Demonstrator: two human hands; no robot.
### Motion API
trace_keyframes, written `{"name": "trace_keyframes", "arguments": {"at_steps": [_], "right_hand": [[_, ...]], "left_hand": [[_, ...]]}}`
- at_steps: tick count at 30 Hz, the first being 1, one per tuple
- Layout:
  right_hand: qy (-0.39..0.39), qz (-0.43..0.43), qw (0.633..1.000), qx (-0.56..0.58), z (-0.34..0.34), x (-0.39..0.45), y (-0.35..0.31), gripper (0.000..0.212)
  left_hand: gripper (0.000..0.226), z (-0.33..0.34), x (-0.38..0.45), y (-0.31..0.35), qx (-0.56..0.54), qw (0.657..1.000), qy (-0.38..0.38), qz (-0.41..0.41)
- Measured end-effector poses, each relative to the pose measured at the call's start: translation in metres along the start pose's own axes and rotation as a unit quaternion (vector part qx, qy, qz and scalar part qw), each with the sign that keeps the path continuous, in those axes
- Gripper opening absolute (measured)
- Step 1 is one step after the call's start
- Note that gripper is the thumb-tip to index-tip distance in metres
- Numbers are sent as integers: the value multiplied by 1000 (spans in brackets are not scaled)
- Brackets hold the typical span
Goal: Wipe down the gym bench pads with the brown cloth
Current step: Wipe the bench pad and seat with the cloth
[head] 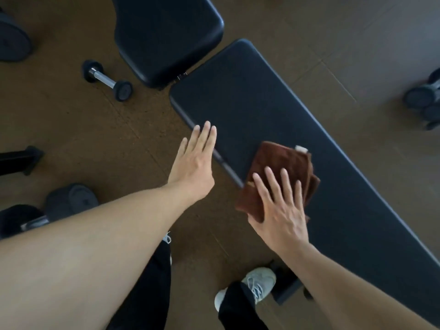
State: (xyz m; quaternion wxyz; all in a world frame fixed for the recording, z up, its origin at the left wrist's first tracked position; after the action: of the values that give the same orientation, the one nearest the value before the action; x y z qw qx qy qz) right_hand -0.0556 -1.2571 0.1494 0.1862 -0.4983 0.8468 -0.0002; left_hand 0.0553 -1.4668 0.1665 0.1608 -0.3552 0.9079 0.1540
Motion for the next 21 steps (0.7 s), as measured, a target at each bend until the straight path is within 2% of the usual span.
{"name": "trace_keyframes", "arguments": {"at_steps": [2,4,6,9,14,17,21], "right_hand": [[-14,65,998,7,5,-21,20,103],[-22,85,996,12,10,-20,22,104],[-18,84,996,4,12,-15,17,106],[-19,29,999,-15,11,-3,16,107],[-64,-62,995,-46,-4,33,10,110],[-86,-47,995,-32,-13,52,-2,113],[-61,-10,998,-22,-17,75,-26,113]], "left_hand": [[97,-3,7,15,35,999,-27,-7],[96,-6,12,19,65,997,-38,-10],[98,-7,12,16,86,995,-50,6],[101,-2,12,7,92,995,-36,24],[100,1,10,-1,3,999,-20,31],[90,-11,14,-9,-86,995,-45,32],[85,-21,17,-20,-135,985,-84,60]]}}
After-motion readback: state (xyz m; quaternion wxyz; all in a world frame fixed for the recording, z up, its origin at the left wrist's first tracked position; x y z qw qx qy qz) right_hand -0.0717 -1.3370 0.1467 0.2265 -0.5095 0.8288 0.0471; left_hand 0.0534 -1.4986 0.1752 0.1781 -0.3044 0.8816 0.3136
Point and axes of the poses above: each hand's wrist, its own x-axis towards the middle knuckle, its own z-axis out of the palm, y = z × x, the point moved 2 cm from there along x, towards the middle knuckle, and after that the axes turned 5 degrees about x, right-handed, at the moved point
